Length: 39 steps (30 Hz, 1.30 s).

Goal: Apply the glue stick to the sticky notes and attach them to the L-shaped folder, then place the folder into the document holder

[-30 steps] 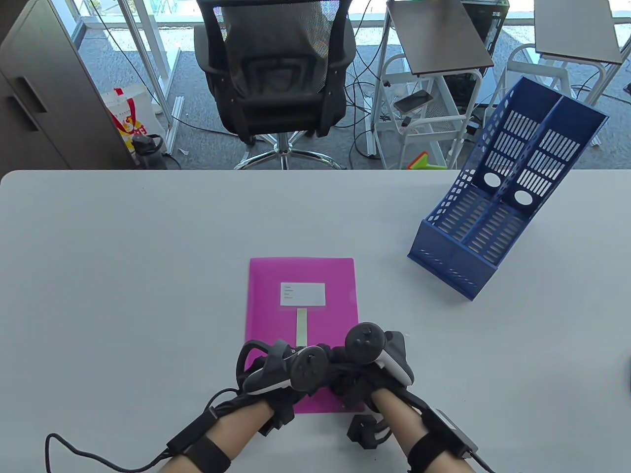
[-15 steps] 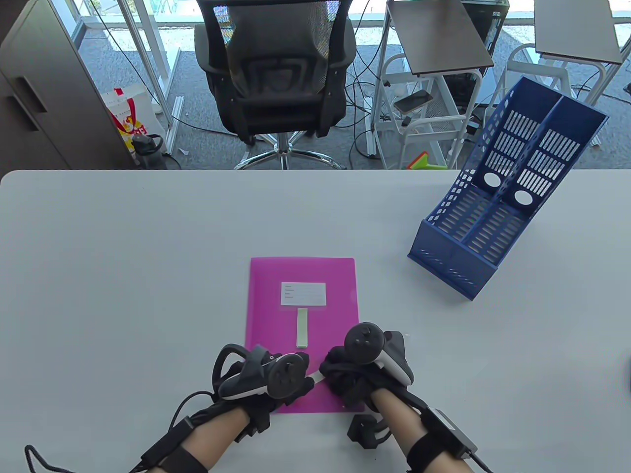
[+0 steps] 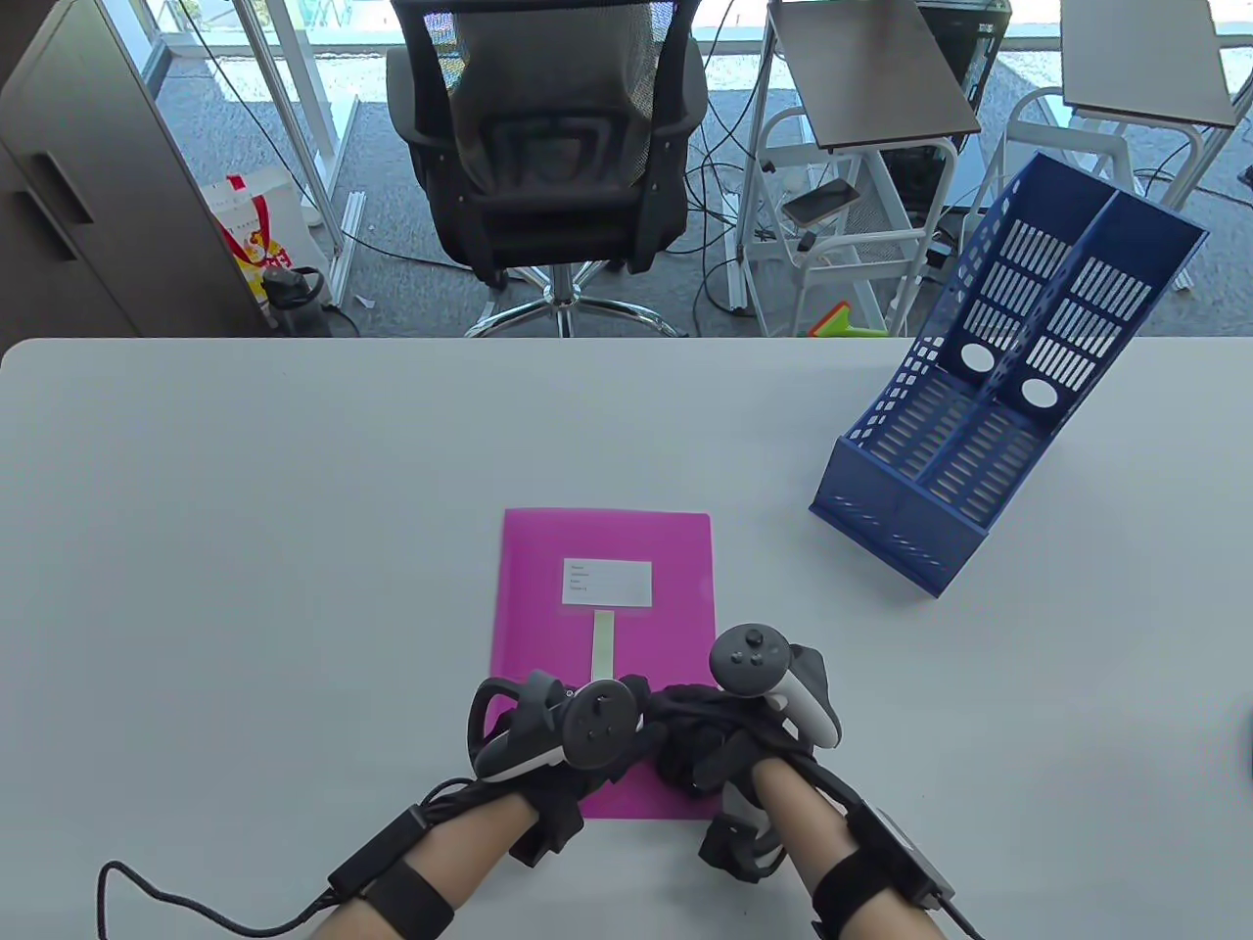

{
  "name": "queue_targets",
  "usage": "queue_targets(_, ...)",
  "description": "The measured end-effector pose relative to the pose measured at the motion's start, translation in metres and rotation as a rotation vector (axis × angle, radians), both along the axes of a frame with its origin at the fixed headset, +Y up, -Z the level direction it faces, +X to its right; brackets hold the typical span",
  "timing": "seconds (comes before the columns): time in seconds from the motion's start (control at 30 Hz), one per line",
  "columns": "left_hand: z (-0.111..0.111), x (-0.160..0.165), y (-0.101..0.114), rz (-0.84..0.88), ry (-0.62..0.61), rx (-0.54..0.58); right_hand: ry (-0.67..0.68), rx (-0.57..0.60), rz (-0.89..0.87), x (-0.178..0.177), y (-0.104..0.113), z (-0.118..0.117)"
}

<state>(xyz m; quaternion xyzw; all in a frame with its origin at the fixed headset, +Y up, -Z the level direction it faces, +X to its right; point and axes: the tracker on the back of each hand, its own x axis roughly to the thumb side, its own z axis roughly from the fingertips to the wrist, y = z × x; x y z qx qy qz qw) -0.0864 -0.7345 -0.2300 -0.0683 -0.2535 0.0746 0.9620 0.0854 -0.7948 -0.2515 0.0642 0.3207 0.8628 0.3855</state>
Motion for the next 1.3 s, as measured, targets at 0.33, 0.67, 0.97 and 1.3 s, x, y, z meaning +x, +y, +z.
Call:
queue_targets(0.33,0.010,-0.019,0.006,-0.087,-0.052,0.031,0.022,-0.004,-0.009,-0.001,0.001,0.000)
queue_targets(0.67,0.006,0.008,0.005,-0.075,-0.026,0.017,0.021,-0.005,-0.004,-0.001,0.001,0.001)
queue_targets(0.97,0.013,-0.019,0.011,-0.167,-0.034,-0.002,0.016,0.000,0.013,-0.002,0.001,0.001)
queue_targets(1.3,0.004,0.011,0.004,-0.061,-0.008,0.029,0.016,-0.020,-0.006,0.001,0.000,0.000)
